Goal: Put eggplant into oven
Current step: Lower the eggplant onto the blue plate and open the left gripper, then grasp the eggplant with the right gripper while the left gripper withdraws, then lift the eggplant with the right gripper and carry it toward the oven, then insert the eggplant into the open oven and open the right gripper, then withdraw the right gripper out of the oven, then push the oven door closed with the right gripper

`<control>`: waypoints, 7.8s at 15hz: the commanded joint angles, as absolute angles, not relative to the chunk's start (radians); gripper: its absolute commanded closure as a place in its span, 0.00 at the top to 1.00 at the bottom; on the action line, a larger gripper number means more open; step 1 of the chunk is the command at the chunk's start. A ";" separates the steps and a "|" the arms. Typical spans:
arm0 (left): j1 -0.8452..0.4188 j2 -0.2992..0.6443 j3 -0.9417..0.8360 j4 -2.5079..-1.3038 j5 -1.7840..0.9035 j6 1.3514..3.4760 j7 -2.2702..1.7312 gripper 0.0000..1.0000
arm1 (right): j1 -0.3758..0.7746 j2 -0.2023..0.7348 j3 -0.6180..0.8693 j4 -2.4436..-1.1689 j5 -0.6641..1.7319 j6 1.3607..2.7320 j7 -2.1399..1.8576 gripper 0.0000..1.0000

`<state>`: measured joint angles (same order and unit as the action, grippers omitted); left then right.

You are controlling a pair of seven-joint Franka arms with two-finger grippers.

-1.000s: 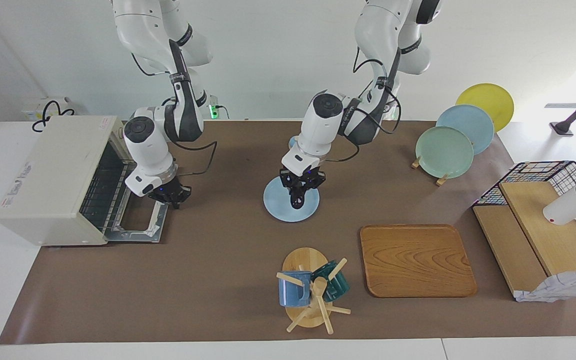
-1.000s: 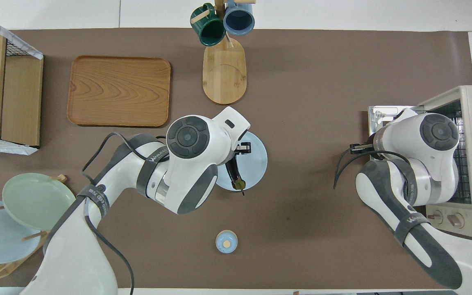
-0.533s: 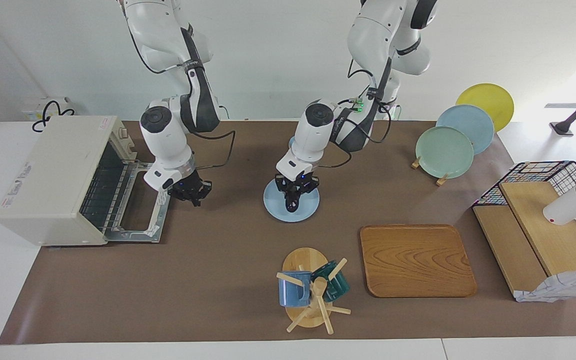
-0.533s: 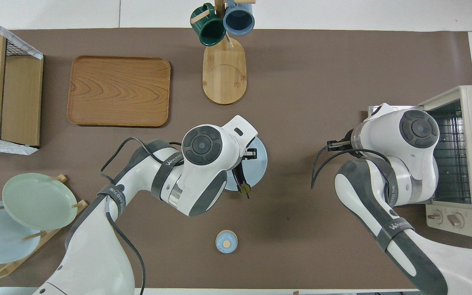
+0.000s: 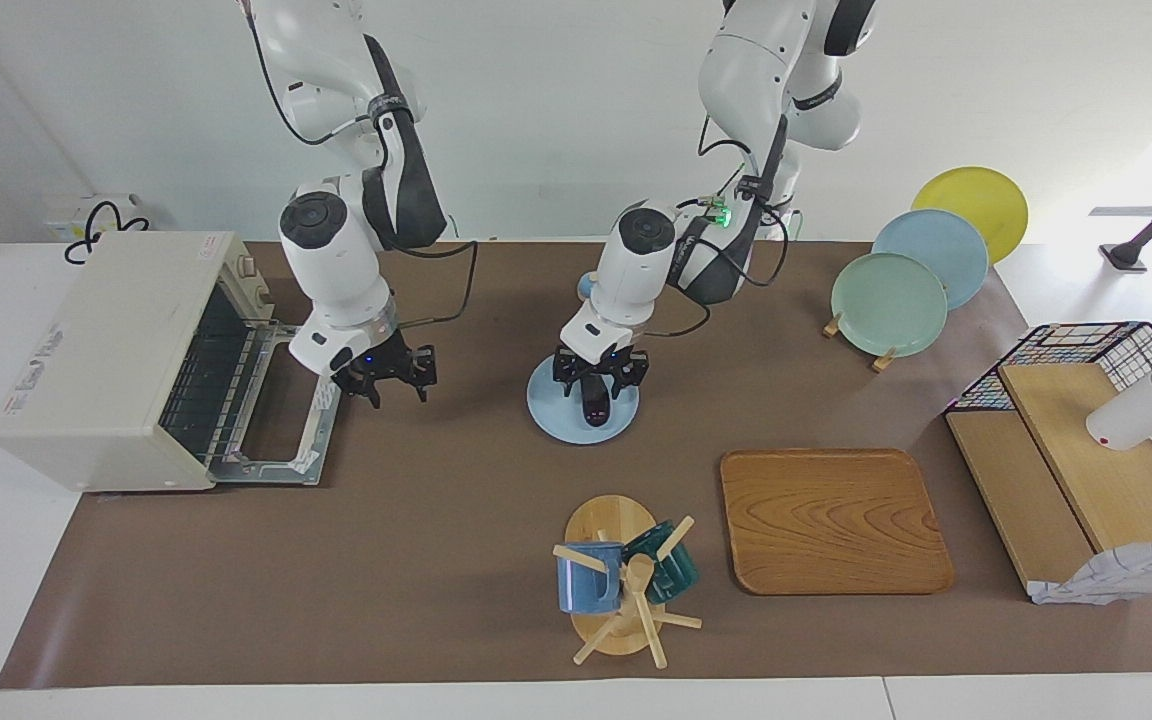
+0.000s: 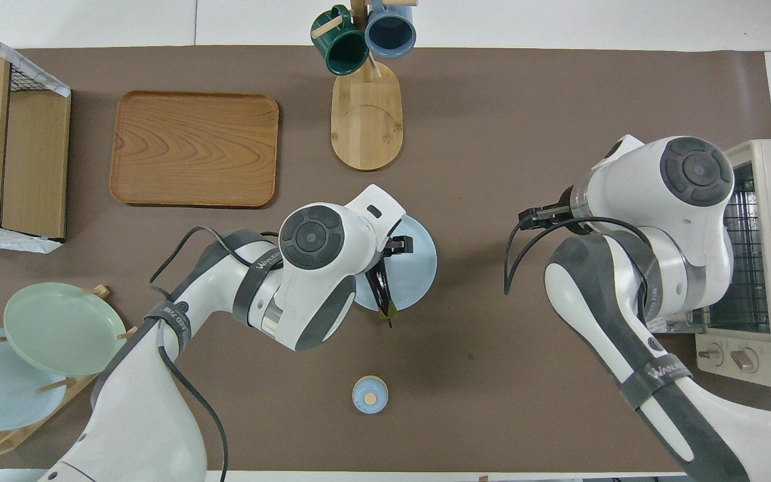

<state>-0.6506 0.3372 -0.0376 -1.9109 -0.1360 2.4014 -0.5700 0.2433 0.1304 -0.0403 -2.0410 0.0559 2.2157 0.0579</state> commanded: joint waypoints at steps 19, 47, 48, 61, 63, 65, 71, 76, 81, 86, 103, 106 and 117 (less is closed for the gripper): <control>-0.149 0.020 -0.026 -1.683 -0.034 1.663 -0.095 1.00 | 0.816 0.517 -0.041 -1.557 -0.097 2.158 0.785 0.84; -0.150 -0.034 -0.037 -1.721 -0.025 1.657 -0.094 1.00 | 0.758 0.466 -0.049 -1.500 -0.224 1.870 0.654 0.00; -0.150 -0.034 -0.037 -1.721 -0.025 1.658 -0.095 1.00 | 0.727 0.451 -0.052 -1.506 -0.224 1.852 0.629 0.00; -0.150 -0.041 -0.038 -1.726 -0.025 1.649 -0.094 1.00 | 0.318 0.031 -0.054 -1.980 -0.331 1.799 0.276 0.00; -0.150 -0.043 -0.038 -1.724 -0.026 1.649 -0.097 1.00 | 0.232 -0.009 -0.054 -2.046 -0.331 1.868 0.214 0.00; -0.150 -0.043 -0.038 -1.724 -0.026 1.654 -0.098 1.00 | 0.152 -0.018 -0.052 -2.095 -0.330 1.940 0.141 0.00; -0.150 -0.046 -0.038 -1.732 -0.026 1.654 -0.095 1.00 | 0.013 -0.040 -0.052 -2.195 -0.316 2.090 -0.026 0.00; -0.152 -0.046 -0.038 -1.732 -0.026 1.651 -0.100 1.00 | -0.023 -0.067 -0.052 -2.283 -0.282 2.164 -0.038 0.00; -0.143 -0.049 -0.038 -1.730 -0.026 1.647 -0.101 1.00 | -0.021 -0.067 -0.052 -2.281 -0.253 2.164 -0.041 0.19; -0.117 -0.048 -0.066 -1.730 -0.026 1.649 -0.103 1.00 | -0.009 -0.051 -0.051 -2.217 -0.216 2.110 -0.052 0.25; -0.115 -0.048 -0.057 -1.732 -0.026 1.655 -0.103 1.00 | 0.167 0.178 -0.037 -2.184 -0.176 2.306 0.144 0.00; -0.115 -0.048 -0.057 -1.732 -0.026 1.655 -0.103 1.00 | 0.155 0.176 -0.035 -2.204 -0.221 2.316 0.146 0.00; -0.115 -0.048 -0.055 -1.732 -0.026 1.655 -0.103 1.00 | 0.129 0.176 -0.037 -2.214 -0.353 2.301 0.124 0.00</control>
<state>-0.1250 -0.0256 -0.0476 -1.7152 -0.0455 1.6531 -0.1024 0.1409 0.1834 -0.0375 -2.2031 -0.3120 2.2971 0.1453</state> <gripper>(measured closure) 0.000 0.991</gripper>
